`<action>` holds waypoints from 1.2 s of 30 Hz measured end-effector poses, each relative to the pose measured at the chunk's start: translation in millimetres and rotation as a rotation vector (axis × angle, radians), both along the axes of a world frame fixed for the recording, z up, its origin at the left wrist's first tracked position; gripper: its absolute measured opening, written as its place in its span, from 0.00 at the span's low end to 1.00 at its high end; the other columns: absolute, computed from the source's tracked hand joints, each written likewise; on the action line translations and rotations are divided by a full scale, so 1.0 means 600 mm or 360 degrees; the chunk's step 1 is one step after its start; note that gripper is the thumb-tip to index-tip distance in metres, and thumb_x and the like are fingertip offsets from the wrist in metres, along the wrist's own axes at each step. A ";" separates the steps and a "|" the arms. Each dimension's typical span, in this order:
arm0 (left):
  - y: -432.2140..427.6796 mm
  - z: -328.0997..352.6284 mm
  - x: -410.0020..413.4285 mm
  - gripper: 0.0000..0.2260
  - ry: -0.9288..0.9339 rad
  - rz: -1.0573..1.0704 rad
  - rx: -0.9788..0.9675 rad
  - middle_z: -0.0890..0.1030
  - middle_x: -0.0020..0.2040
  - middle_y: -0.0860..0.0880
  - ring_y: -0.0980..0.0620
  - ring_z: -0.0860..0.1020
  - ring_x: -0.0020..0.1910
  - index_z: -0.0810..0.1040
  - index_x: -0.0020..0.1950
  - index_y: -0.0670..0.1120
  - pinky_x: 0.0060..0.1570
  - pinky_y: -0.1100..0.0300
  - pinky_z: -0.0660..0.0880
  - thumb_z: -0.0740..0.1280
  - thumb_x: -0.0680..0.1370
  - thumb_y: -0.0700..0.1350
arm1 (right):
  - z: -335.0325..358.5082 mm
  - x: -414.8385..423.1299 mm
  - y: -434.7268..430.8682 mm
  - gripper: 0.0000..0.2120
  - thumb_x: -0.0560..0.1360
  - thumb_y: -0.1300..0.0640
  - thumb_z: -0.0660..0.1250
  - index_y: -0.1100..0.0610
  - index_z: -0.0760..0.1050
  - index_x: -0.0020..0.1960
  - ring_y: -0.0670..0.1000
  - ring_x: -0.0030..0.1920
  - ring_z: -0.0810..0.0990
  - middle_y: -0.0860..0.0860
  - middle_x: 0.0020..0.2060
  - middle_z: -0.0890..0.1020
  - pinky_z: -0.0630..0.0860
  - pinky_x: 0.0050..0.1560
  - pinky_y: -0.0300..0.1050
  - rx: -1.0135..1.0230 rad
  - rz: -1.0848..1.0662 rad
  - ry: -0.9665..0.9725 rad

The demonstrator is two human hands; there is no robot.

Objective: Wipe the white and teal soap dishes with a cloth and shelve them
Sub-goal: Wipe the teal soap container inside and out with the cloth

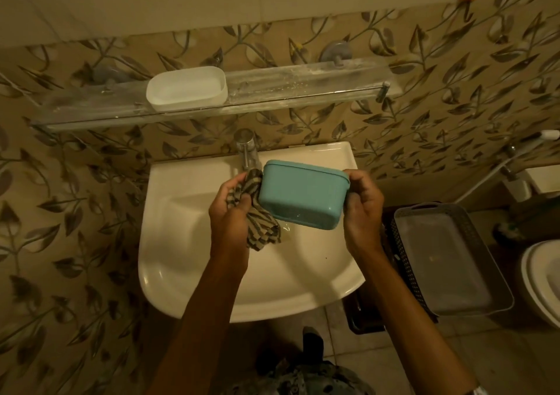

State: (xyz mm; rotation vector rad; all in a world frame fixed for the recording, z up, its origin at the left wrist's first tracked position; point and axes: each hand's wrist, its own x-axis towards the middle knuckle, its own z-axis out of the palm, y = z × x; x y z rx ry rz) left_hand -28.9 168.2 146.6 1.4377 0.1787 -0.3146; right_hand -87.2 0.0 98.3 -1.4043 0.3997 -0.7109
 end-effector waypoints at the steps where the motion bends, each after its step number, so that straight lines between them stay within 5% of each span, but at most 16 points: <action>1: -0.001 0.005 -0.001 0.19 -0.0099 -0.0001 0.0066 0.78 0.61 0.46 0.46 0.77 0.59 0.76 0.59 0.52 0.57 0.46 0.76 0.56 0.78 0.33 | -0.001 0.000 0.001 0.19 0.72 0.70 0.51 0.53 0.77 0.43 0.45 0.41 0.78 0.49 0.39 0.80 0.75 0.40 0.39 -0.0019 0.0051 0.0032; 5: -0.007 0.025 -0.007 0.20 -0.0404 0.0007 0.0242 0.79 0.58 0.51 0.54 0.78 0.58 0.76 0.56 0.58 0.58 0.47 0.76 0.58 0.78 0.33 | 0.009 0.003 0.012 0.20 0.75 0.61 0.53 0.52 0.81 0.36 0.48 0.38 0.78 0.48 0.34 0.81 0.74 0.40 0.42 0.0567 0.0153 -0.0092; 8: -0.012 0.033 -0.013 0.19 -0.0552 -0.0058 0.0322 0.79 0.58 0.51 0.57 0.78 0.57 0.76 0.57 0.56 0.58 0.50 0.77 0.58 0.78 0.33 | 0.013 0.011 0.018 0.22 0.78 0.51 0.57 0.48 0.80 0.29 0.44 0.34 0.79 0.44 0.29 0.79 0.73 0.39 0.41 0.0928 -0.0096 -0.0034; 13: -0.015 0.042 -0.010 0.17 -0.0724 -0.0010 0.0446 0.77 0.60 0.47 0.53 0.77 0.59 0.75 0.62 0.48 0.59 0.49 0.76 0.59 0.77 0.33 | 0.031 0.026 0.010 0.17 0.74 0.48 0.58 0.50 0.77 0.30 0.42 0.29 0.78 0.44 0.26 0.78 0.73 0.30 0.35 0.0646 -0.0309 0.0003; 17: -0.014 0.065 -0.003 0.16 -0.1057 0.0111 0.0584 0.75 0.60 0.41 0.54 0.76 0.57 0.75 0.63 0.41 0.56 0.70 0.72 0.60 0.77 0.32 | 0.039 0.033 0.005 0.18 0.73 0.46 0.57 0.46 0.75 0.27 0.41 0.29 0.78 0.44 0.25 0.78 0.73 0.28 0.34 0.0463 -0.0283 -0.0020; 22: -0.042 0.079 -0.014 0.18 -0.1200 -0.0030 0.0906 0.70 0.64 0.45 0.49 0.71 0.63 0.74 0.64 0.47 0.61 0.51 0.71 0.61 0.76 0.36 | 0.048 0.044 0.013 0.17 0.69 0.40 0.58 0.46 0.74 0.26 0.42 0.29 0.77 0.44 0.24 0.76 0.71 0.29 0.38 0.0284 -0.0236 -0.0007; 25: -0.071 0.077 -0.052 0.19 -0.1143 -0.0196 0.1150 0.68 0.68 0.49 0.49 0.66 0.67 0.73 0.65 0.53 0.63 0.53 0.62 0.60 0.74 0.41 | 0.054 0.052 0.023 0.19 0.74 0.48 0.57 0.48 0.74 0.25 0.40 0.27 0.76 0.42 0.23 0.76 0.70 0.28 0.36 0.0264 -0.0264 -0.0006; 29: -0.107 0.074 -0.115 0.18 -0.1369 -0.0373 0.1209 0.74 0.65 0.44 0.42 0.70 0.64 0.76 0.62 0.51 0.60 0.45 0.66 0.62 0.72 0.46 | 0.045 0.049 0.024 0.17 0.79 0.60 0.55 0.48 0.71 0.34 0.37 0.28 0.73 0.41 0.27 0.77 0.70 0.31 0.31 0.0052 -0.0293 -0.0029; 32: -0.118 0.070 -0.122 0.18 -0.1527 -0.0386 0.1275 0.77 0.63 0.44 0.42 0.74 0.59 0.78 0.59 0.53 0.52 0.48 0.69 0.69 0.70 0.42 | 0.047 0.047 0.018 0.24 0.81 0.66 0.53 0.51 0.69 0.29 0.38 0.24 0.70 0.45 0.21 0.74 0.68 0.28 0.33 0.0100 -0.0270 -0.0118; 36: -0.096 0.063 -0.076 0.19 -0.1397 -0.0321 0.1316 0.72 0.66 0.43 0.41 0.69 0.64 0.77 0.62 0.51 0.57 0.48 0.64 0.60 0.72 0.42 | 0.052 0.050 0.013 0.23 0.76 0.58 0.56 0.50 0.72 0.23 0.37 0.24 0.72 0.42 0.21 0.74 0.67 0.27 0.33 0.0327 -0.0377 -0.0148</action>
